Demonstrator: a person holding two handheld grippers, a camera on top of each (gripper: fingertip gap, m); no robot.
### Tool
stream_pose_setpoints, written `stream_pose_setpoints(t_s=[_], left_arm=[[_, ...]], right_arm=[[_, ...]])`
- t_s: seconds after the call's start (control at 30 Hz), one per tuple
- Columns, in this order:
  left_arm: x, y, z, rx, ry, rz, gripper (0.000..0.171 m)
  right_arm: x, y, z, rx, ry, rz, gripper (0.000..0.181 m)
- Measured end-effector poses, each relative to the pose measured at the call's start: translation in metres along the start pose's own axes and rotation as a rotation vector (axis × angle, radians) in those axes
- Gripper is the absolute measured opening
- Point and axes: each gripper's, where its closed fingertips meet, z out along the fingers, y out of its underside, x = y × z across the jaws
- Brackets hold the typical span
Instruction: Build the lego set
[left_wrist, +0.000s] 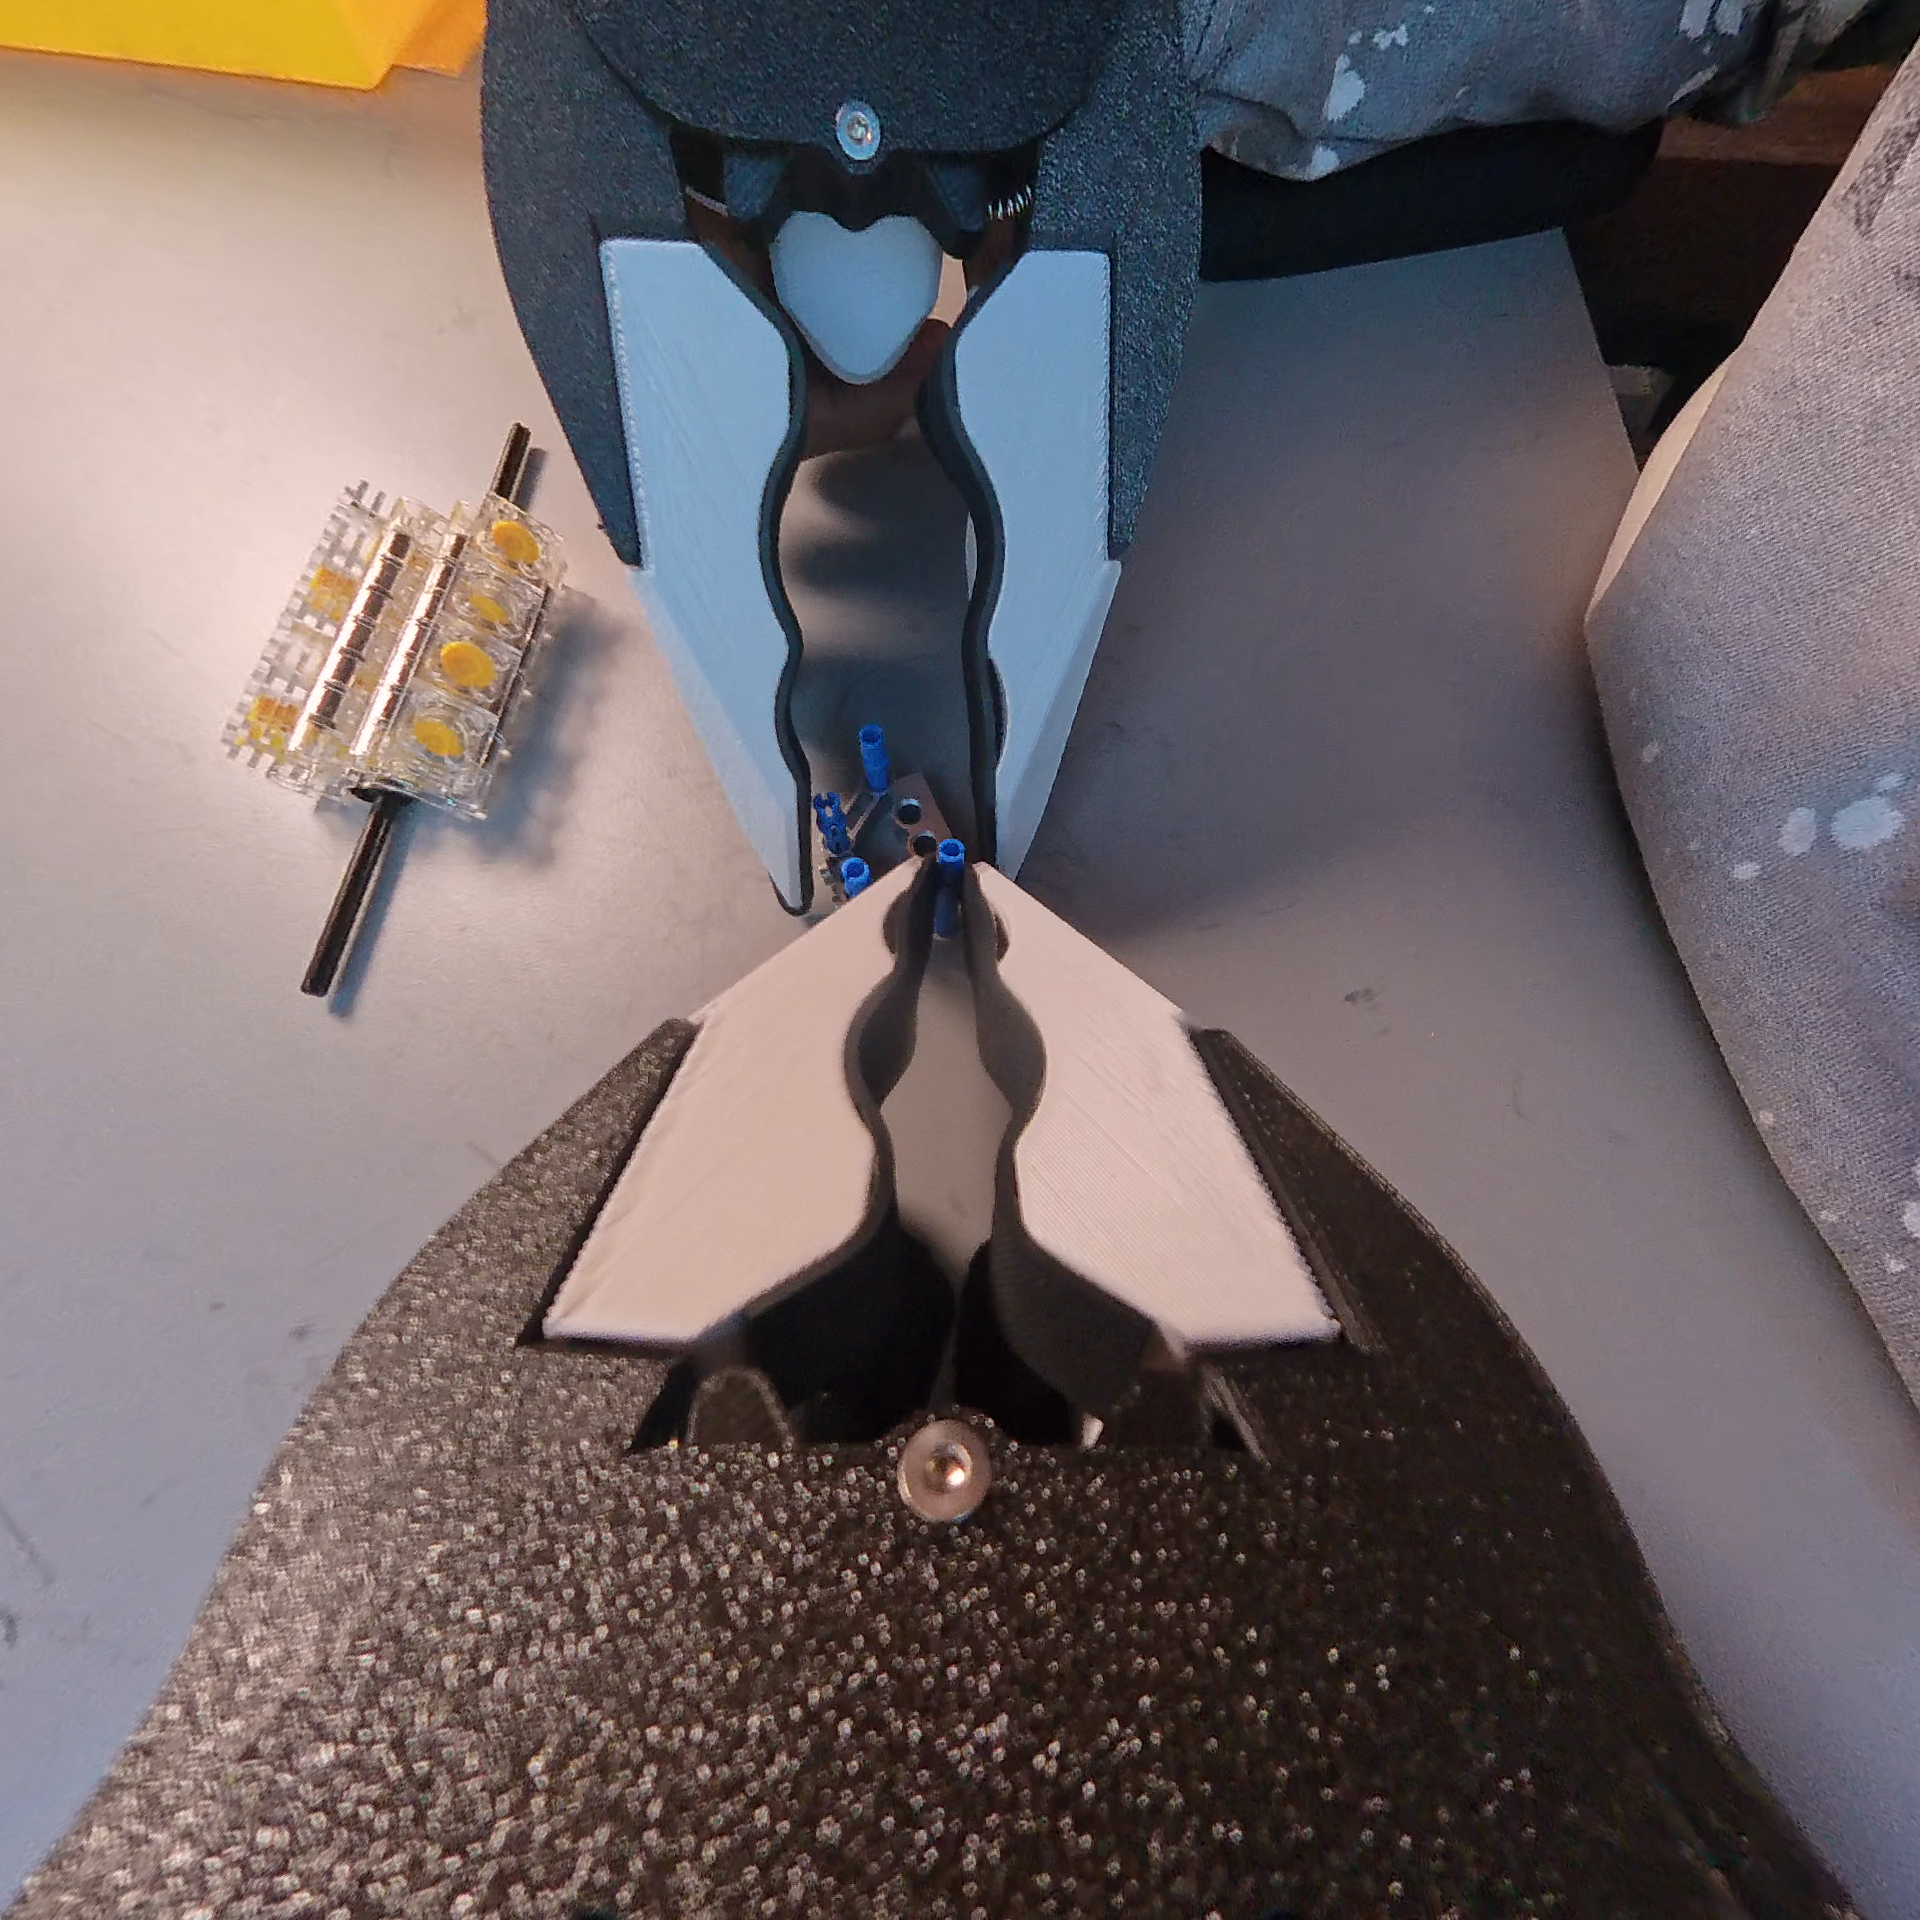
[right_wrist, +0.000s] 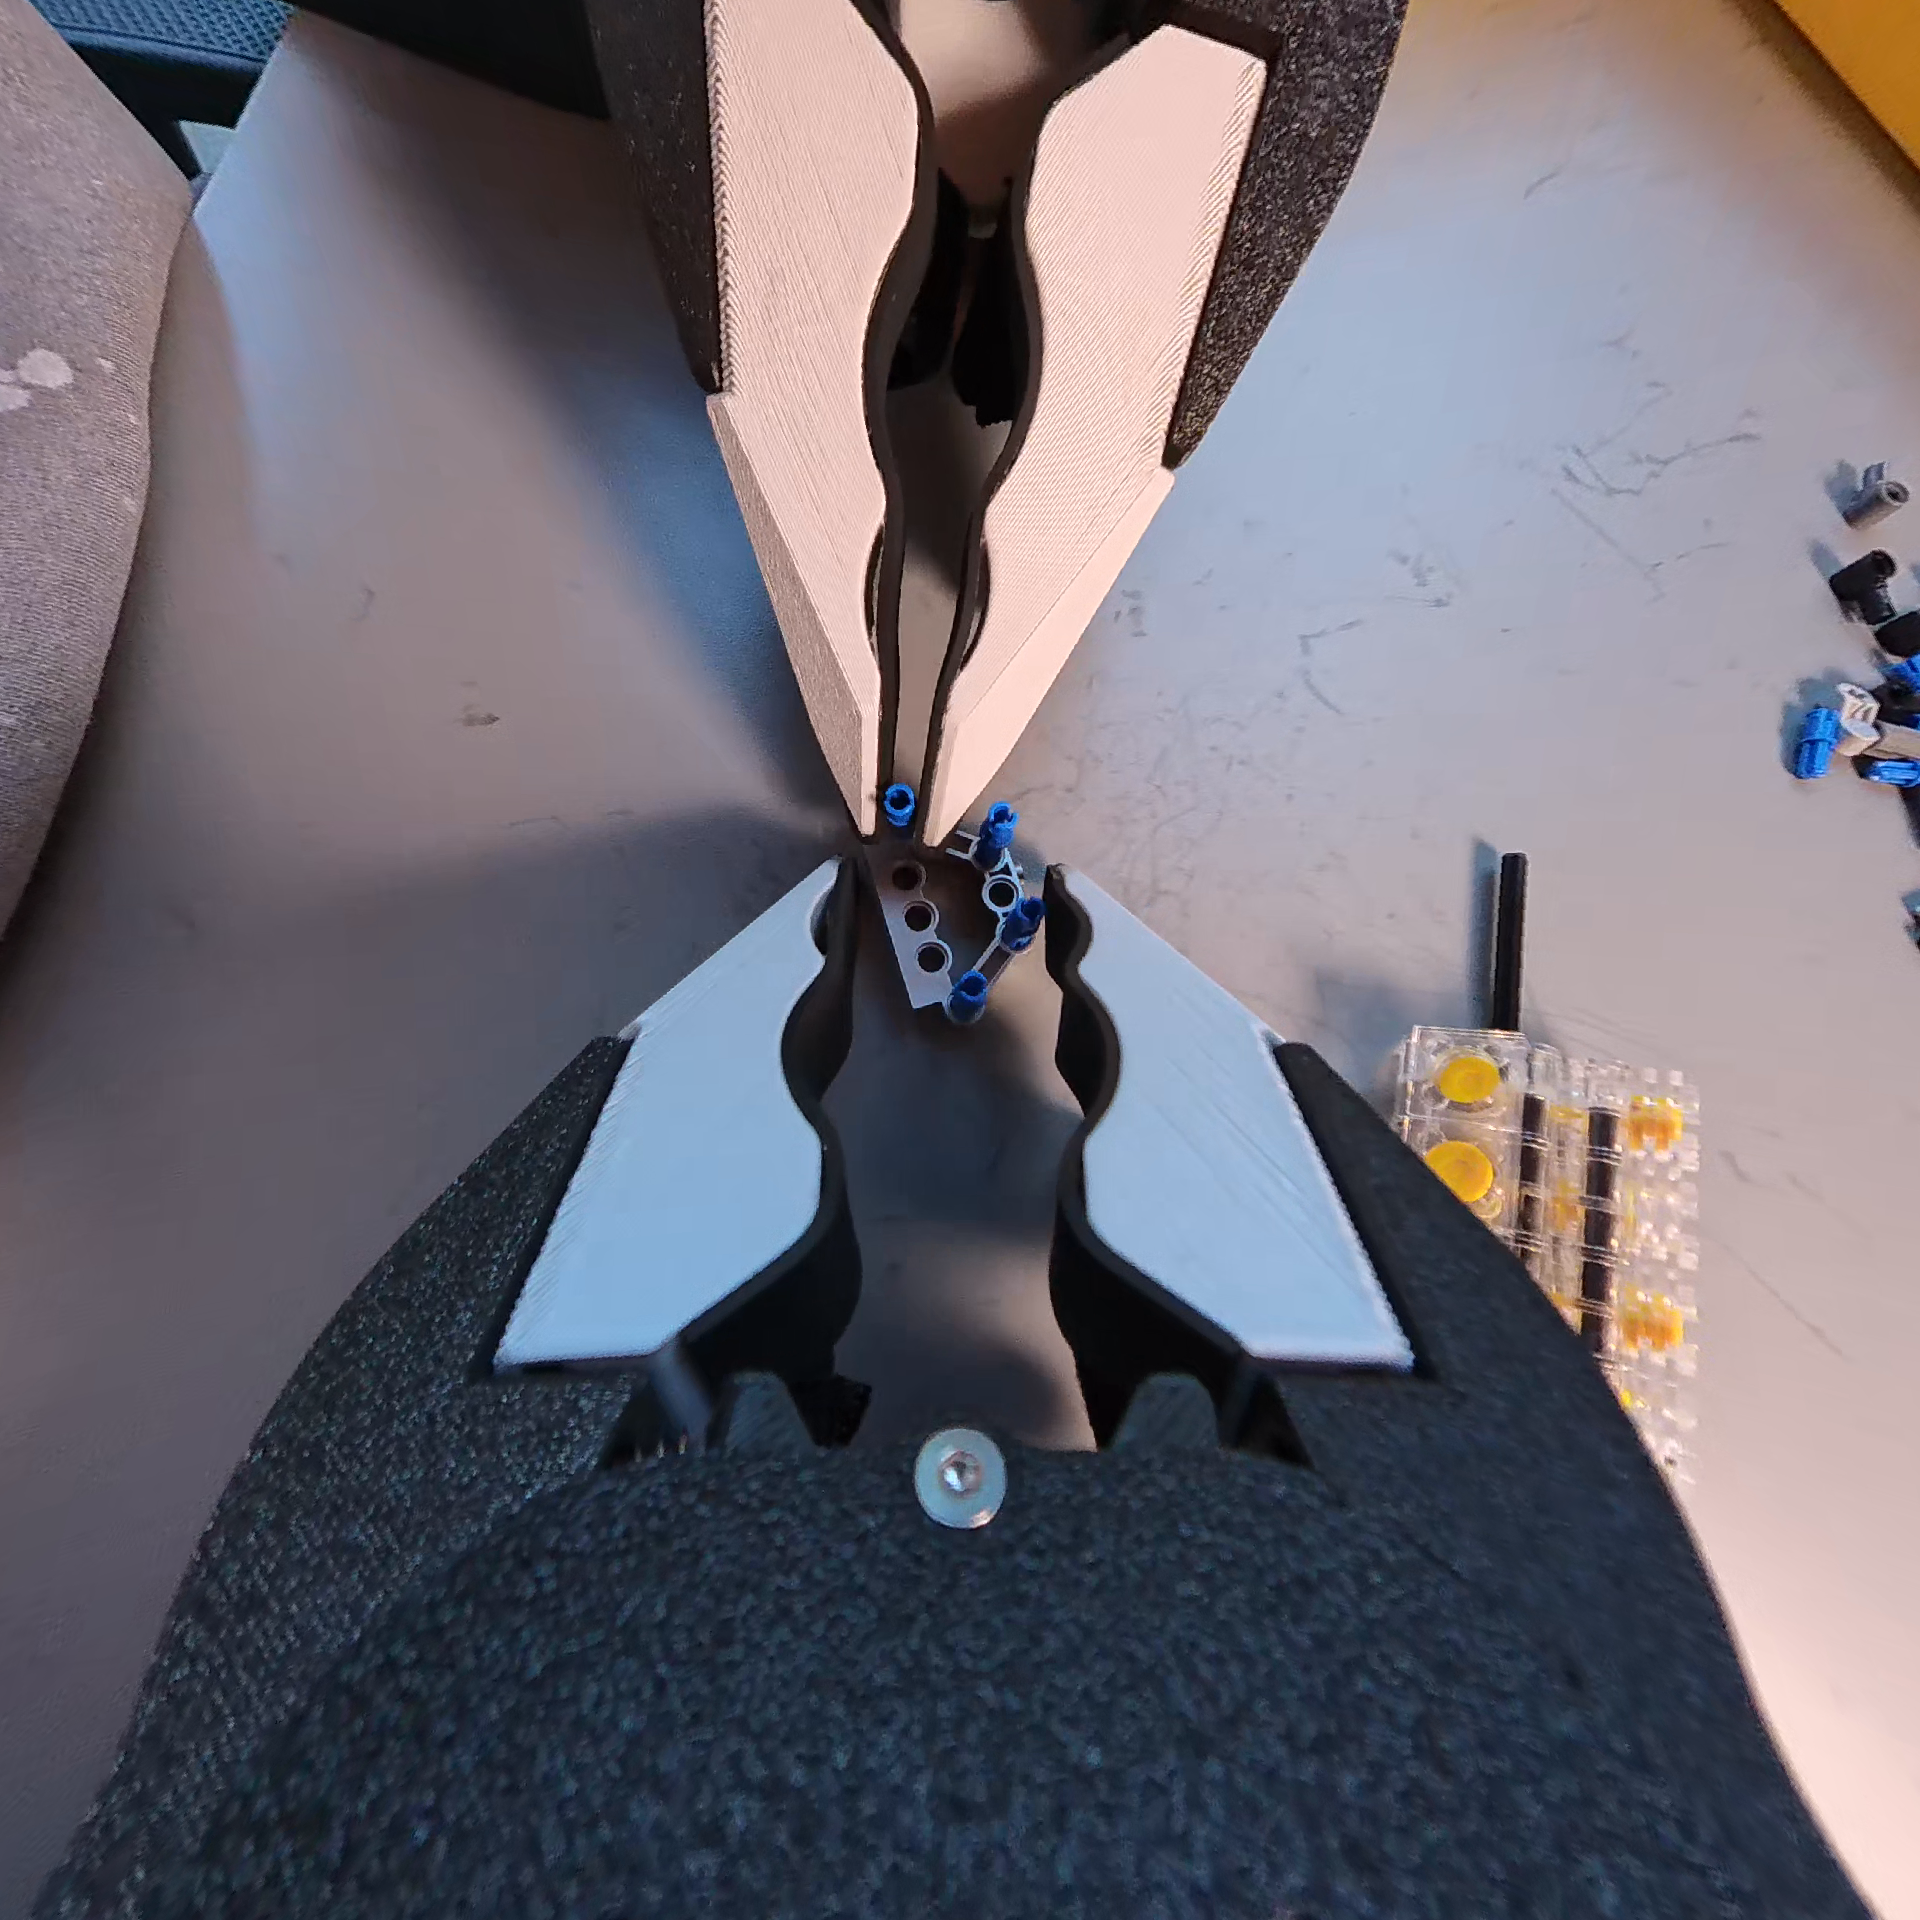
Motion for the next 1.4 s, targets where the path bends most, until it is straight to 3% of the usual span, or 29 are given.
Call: stream_pose_setpoints(t_s=[0.4,0.53,0.6,0.73,0.87,1.1,1.2,1.4], left_arm=[[0.003,0.011,-0.006,-0.017,0.024,0.048,0.003],[0.001,0.009,-0.004,-0.01,0.017,0.049,0.003],[0.001,0.002,-0.004,0.018,0.018,0.042,0.003],[0.0,-0.016,-0.007,0.104,0.036,-0.012,0.003],[-0.009,-0.038,-0.014,0.222,0.011,-0.063,0.004],[-0.04,-0.075,-0.011,0.397,-0.111,-0.07,0.004],[-0.053,-0.081,-0.013,0.414,-0.165,-0.055,0.004],[-0.085,-0.062,-0.034,0.348,-0.49,0.012,0.004]], right_arm=[[-0.002,0.0,0.0,0.001,-0.004,-0.01,0.027],[0.0,-0.001,0.0,0.004,0.01,-0.007,0.035],[0.001,-0.004,0.003,0.006,0.017,-0.013,0.04],[-0.002,-0.006,0.005,0.004,0.01,-0.026,0.025],[0.001,0.006,-0.007,-0.02,0.022,-0.009,0.025],[0.009,0.025,-0.025,-0.039,0.055,0.03,0.026],[0.011,0.028,-0.033,-0.033,0.07,0.04,0.04],[0.037,-0.007,-0.076,0.24,0.166,0.158,0.04]])
